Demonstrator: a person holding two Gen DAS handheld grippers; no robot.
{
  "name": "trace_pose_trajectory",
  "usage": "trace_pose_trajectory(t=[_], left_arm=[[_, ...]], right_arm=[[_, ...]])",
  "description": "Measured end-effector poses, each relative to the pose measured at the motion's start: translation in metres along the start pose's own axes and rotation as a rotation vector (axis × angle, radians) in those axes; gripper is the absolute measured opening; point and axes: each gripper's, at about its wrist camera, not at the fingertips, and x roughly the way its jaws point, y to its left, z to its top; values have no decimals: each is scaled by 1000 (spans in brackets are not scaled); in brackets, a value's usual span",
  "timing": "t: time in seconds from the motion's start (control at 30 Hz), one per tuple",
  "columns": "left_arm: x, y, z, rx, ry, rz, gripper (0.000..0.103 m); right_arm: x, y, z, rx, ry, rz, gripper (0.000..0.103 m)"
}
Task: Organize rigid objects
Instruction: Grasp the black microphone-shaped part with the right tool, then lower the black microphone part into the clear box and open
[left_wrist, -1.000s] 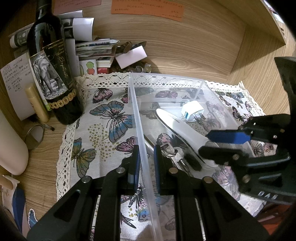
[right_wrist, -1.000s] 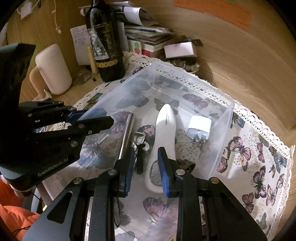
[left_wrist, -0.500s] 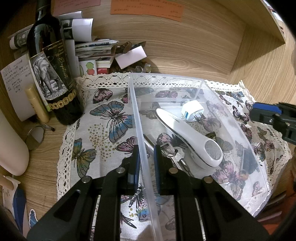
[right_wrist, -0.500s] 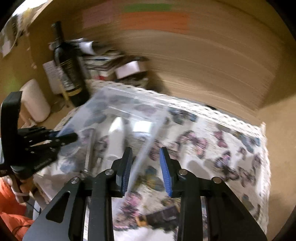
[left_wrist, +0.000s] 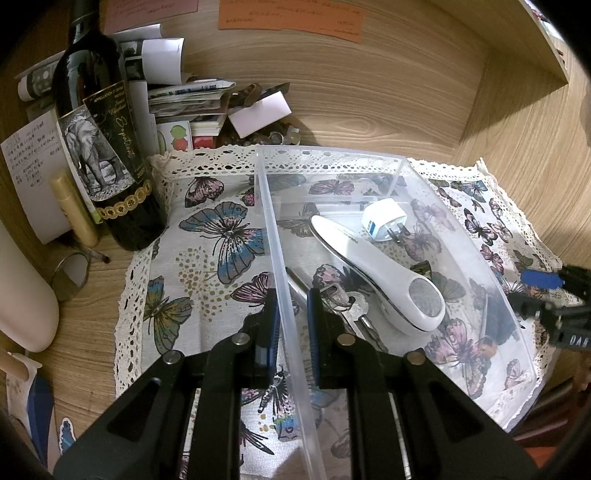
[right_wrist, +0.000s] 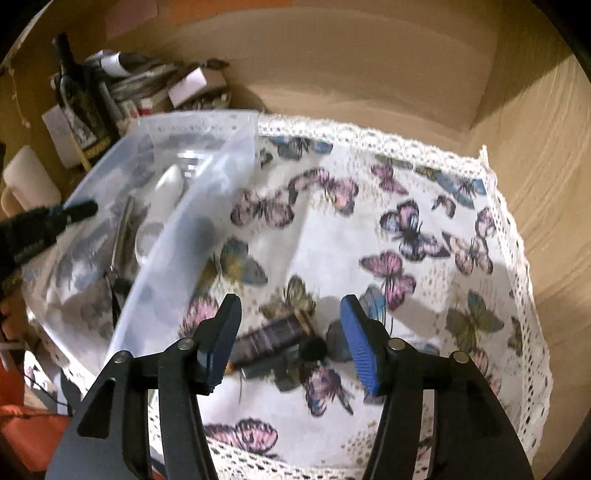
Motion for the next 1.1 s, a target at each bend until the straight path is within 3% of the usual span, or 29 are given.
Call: trace_pose_trajectory(t=[0.07, 0.13, 0.4, 0.5, 0.57, 0.6, 0.63, 0.83, 1.1], left_arm=[[0, 0, 0, 0, 0, -1, 13], [0, 0, 0, 1, 0, 0, 13], [0, 0, 0, 3, -1, 1, 13], [0, 0, 0, 4, -1, 2, 13], [0, 0, 0, 3, -1, 2, 13], [0, 0, 0, 3, -1, 1, 13], [0, 0, 0, 3, -1, 1, 13], [0, 0, 1, 3, -1, 1, 13], [0, 0, 0, 3, -1, 1, 13]], right_arm=[[2, -1, -8, 6, 15, 7, 65], [4, -1, -15, 14, 24, 18, 69], [21, -6, -32, 19, 89, 27, 69], [26, -12, -29, 53, 89, 42, 66], [29, -17, -26, 67, 84, 28, 52], [29, -18, -25, 72, 85, 32, 51], [29, -20, -24, 75, 81, 32, 34], [20, -29, -13, 96, 42, 2, 33], [-18, -13, 28, 23, -121, 12, 33]])
